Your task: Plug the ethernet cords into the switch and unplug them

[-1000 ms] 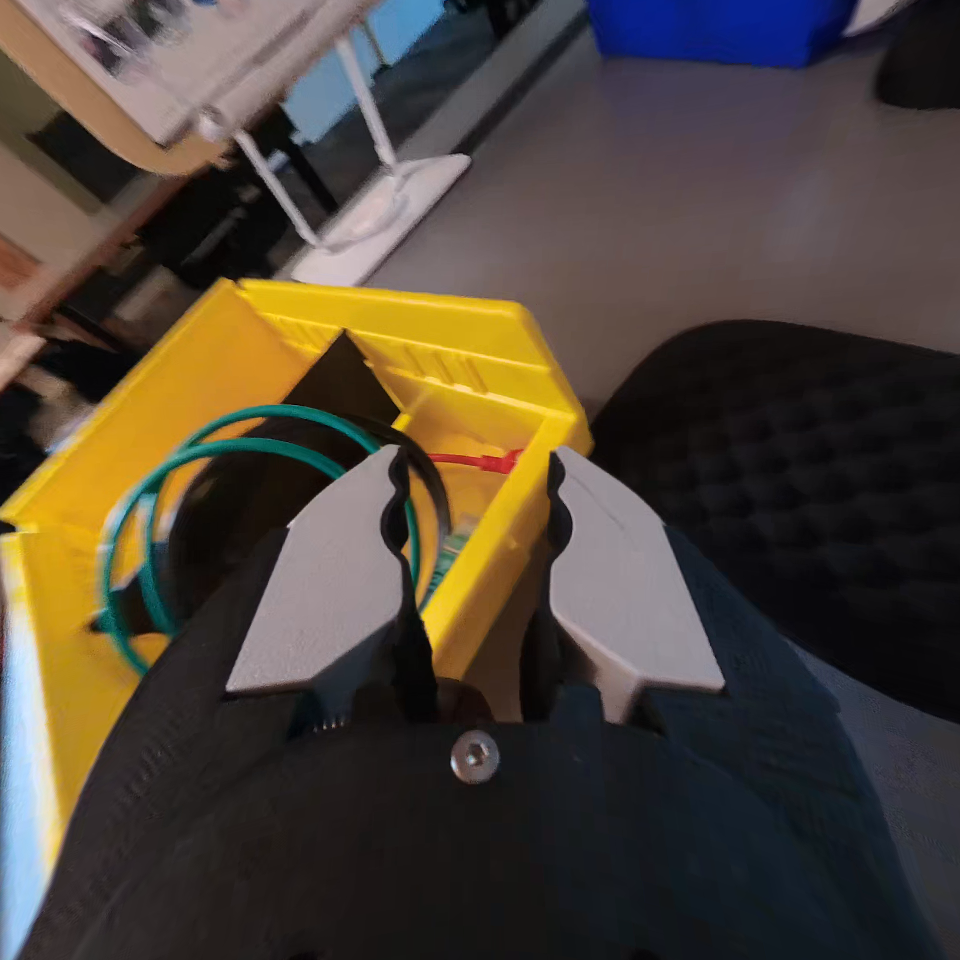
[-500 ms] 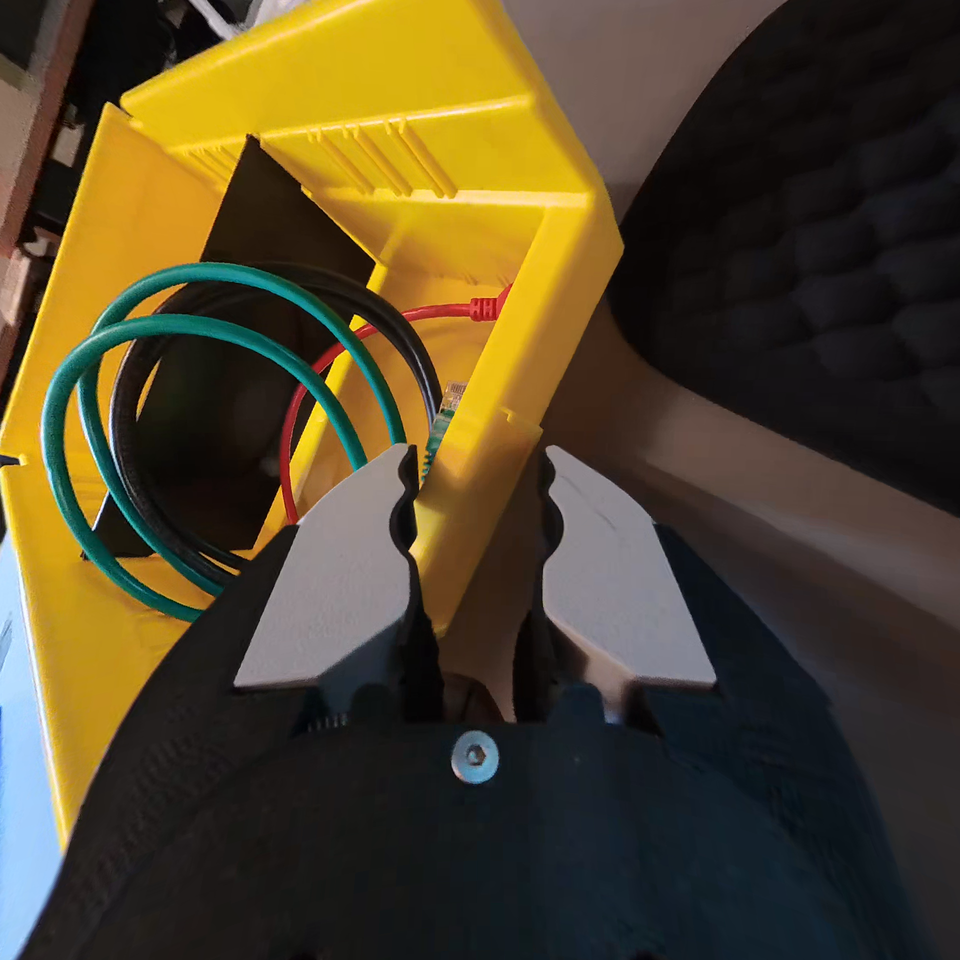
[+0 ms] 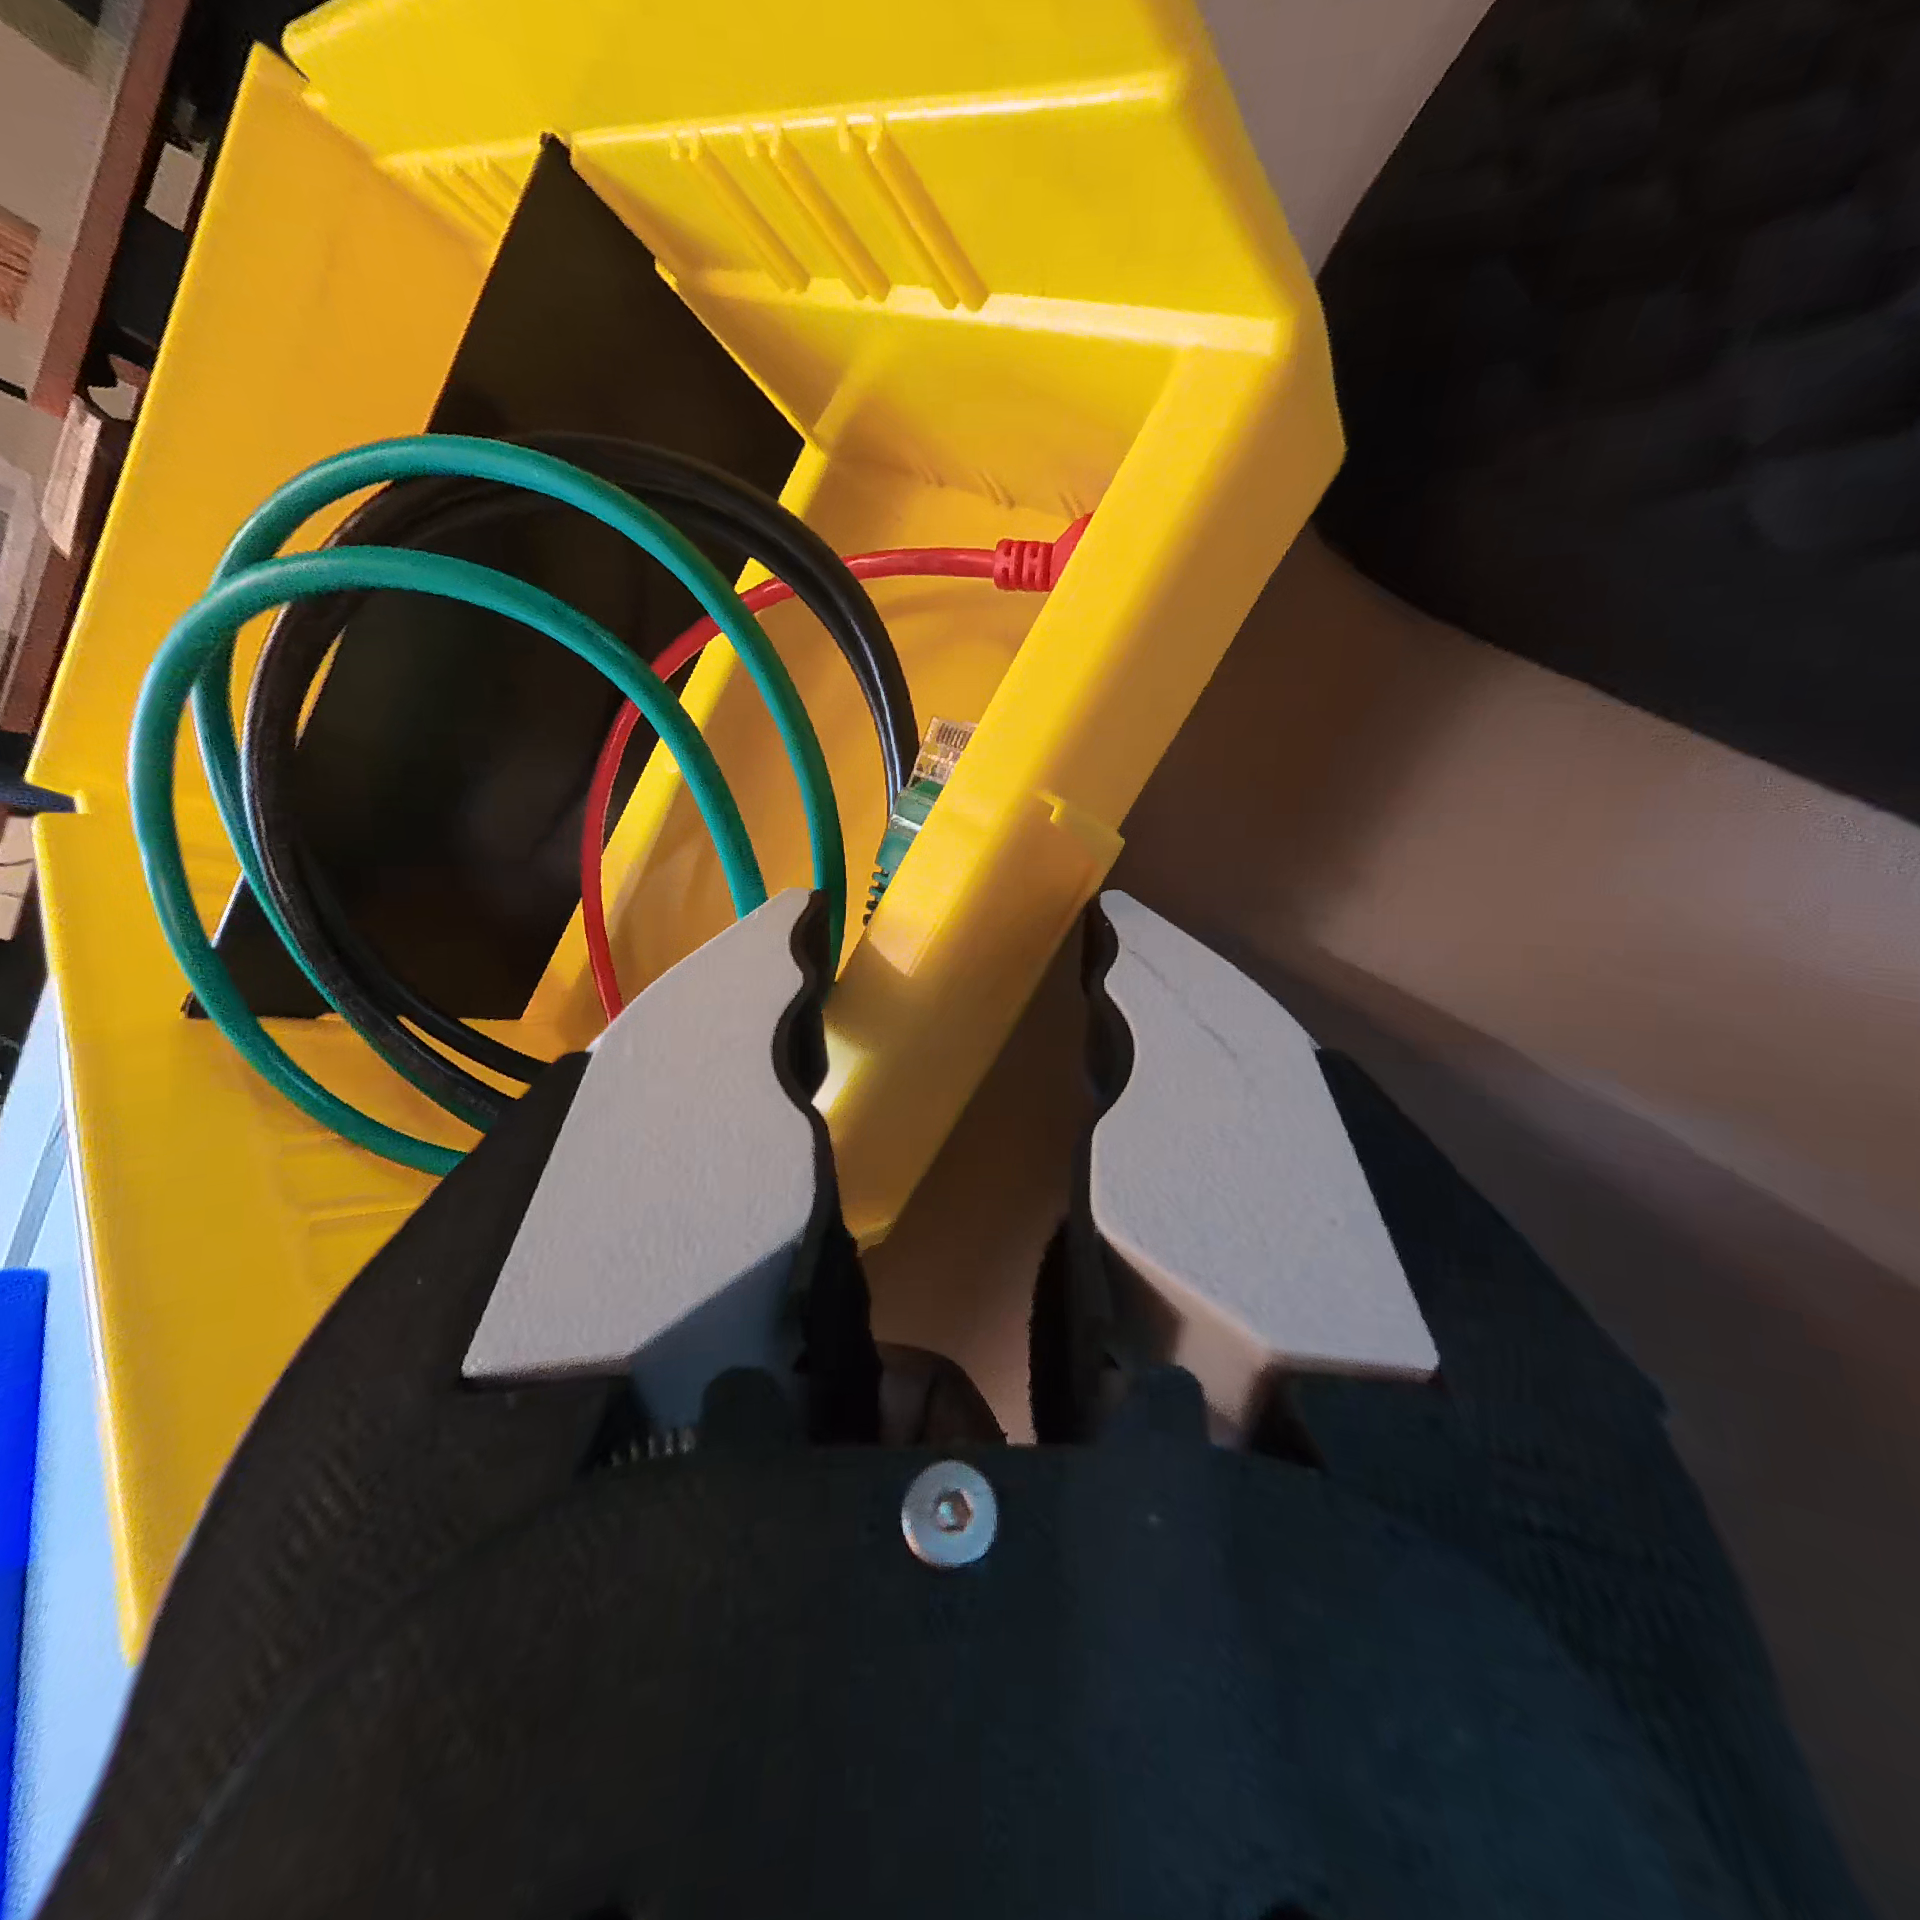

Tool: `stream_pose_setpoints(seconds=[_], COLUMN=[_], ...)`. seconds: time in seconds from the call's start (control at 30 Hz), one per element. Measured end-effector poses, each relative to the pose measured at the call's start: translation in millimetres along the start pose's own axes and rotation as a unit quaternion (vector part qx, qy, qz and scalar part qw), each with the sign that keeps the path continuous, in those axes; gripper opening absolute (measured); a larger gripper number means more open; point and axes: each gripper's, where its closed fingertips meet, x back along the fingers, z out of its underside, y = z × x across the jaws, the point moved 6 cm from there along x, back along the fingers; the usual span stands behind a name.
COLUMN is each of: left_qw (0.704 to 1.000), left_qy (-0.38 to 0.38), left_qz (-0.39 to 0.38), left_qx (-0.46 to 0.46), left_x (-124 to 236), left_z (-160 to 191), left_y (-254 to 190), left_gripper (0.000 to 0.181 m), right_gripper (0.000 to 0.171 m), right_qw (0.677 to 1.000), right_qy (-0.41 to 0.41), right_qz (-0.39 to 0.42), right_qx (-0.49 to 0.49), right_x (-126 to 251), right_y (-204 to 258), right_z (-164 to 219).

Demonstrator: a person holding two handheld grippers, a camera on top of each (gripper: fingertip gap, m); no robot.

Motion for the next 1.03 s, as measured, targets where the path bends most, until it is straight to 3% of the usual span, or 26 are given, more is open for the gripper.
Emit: stream_pose_setpoints(seconds=[0.13,0.23,0.37,0.4,0.47,0.53,0.6,0.67,0.8,0.87,1.03], left_qw=[0.998,0.981,0.954,0.948,0.936,0.927,0.937,0.952,0.936,0.919,0.887], left_qy=[-0.006,-0.120,-0.199,-0.204,-0.211,-0.210,-0.165,-0.076,0.121,0.220,0.305], left_qz=[-0.016,-0.002,-0.052,-0.065,-0.059,-0.043,-0.023,0.047,0.162,0.182,0.206], left_qx=[0.057,0.154,0.220,0.234,0.275,0.309,0.307,0.292,0.287,0.272,0.279], left_x=[11,28,47,49,46,36,15,-18,-86,-115,-164], left_z=[3,-27,-67,-74,-87,-100,-109,-112,-100,-83,-62], left_y=[-2,9,36,44,64,91,119,140,168,175,173], left_gripper=[0.052,0.062,0.063,0.063,0.066,0.068,0.073,0.079,0.079,0.085,0.091], right_gripper=[0.047,0.061,0.061,0.061,0.057,0.051,0.051,0.050,0.050,0.043,0.037], right_qw=[0.999,0.999,1.000,0.999,0.987,0.938,0.876,0.833,0.801,0.783,0.775], right_qy=[0.041,0.021,-0.002,-0.028,-0.156,-0.325,-0.436,-0.483,-0.508,-0.535,-0.532], right_qz=[-0.011,-0.005,0.002,0.005,-0.014,-0.071,-0.142,-0.181,-0.206,-0.193,-0.203], right_qx=[-0.022,-0.043,-0.009,-0.014,-0.045,-0.096,-0.148,-0.199,-0.240,-0.251,-0.274], right_x=[9,21,49,56,65,68,63,48,40,44,40], right_y=[-2,-3,11,15,26,36,45,52,51,47,43], right_z=[3,-17,-52,-61,-89,-122,-144,-150,-144,-138,-136])
